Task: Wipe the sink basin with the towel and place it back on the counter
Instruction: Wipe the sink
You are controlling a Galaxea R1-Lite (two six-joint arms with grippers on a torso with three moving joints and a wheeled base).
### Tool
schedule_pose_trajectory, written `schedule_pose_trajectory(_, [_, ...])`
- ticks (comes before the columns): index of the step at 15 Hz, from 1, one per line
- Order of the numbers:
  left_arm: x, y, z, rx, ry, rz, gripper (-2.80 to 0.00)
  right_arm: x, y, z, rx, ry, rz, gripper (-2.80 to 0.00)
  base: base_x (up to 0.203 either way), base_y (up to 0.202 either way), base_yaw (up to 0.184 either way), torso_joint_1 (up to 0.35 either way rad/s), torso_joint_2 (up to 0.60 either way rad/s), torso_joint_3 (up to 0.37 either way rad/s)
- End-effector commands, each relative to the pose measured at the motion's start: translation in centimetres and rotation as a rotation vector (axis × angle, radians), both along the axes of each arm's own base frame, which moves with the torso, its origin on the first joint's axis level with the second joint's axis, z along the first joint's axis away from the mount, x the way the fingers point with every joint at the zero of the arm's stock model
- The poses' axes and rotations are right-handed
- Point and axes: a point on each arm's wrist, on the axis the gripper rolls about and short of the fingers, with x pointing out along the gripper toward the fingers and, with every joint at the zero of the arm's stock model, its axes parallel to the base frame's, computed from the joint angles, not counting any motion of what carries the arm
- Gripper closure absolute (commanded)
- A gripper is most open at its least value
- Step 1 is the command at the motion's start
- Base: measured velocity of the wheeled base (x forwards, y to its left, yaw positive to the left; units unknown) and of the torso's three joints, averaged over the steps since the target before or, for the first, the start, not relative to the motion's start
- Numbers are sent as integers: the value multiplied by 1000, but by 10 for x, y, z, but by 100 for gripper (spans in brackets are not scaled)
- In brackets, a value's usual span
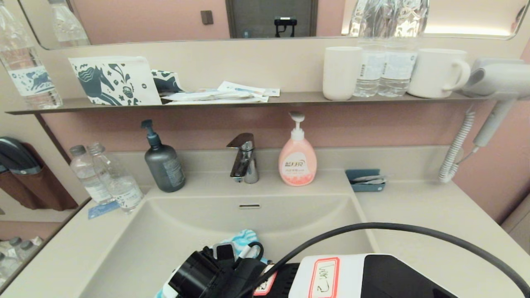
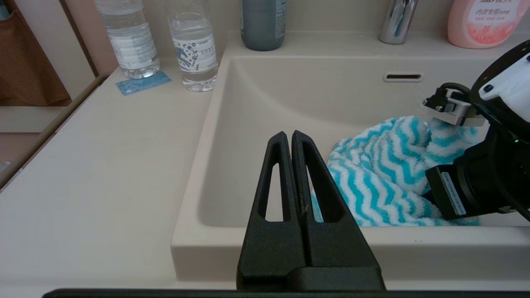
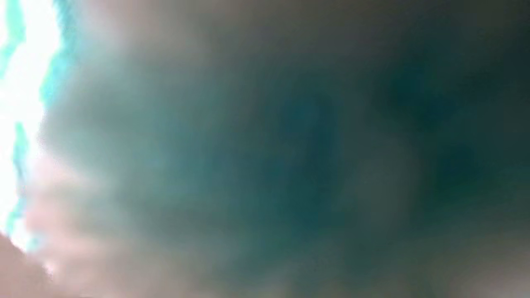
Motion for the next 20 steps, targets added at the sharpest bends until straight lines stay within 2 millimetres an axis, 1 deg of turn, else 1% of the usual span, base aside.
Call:
schedule_pose_trajectory(1, [0,0,0,0,1,1,0,5,-5,0,-6,17,-40,0,0,0,0,0,0,0])
schedule_pose_trajectory(5, [0,0,0,0,1,1,0,16,-14,-10,-47,50,-91,0,0,0,0,0,0,0])
schedule_pose_trajectory(9, [0,0,0,0,1,1,0,27,-28,-13,-115,84,-130,0,0,0,0,0,0,0])
schedule_pose_trajectory(12, [0,0,0,0,1,1,0,28,-36,-15,-169,108,-141,0,0,0,0,0,0,0])
schedule_pose_trajectory(18, [0,0,0,0,1,1,0,30,-51,-8,-254,135,-170,0,0,0,0,0,0,0])
schedule_pose_trajectory(20, [0,0,0,0,1,1,0,34,-58,-5,-275,139,-187,0,0,0,0,0,0,0])
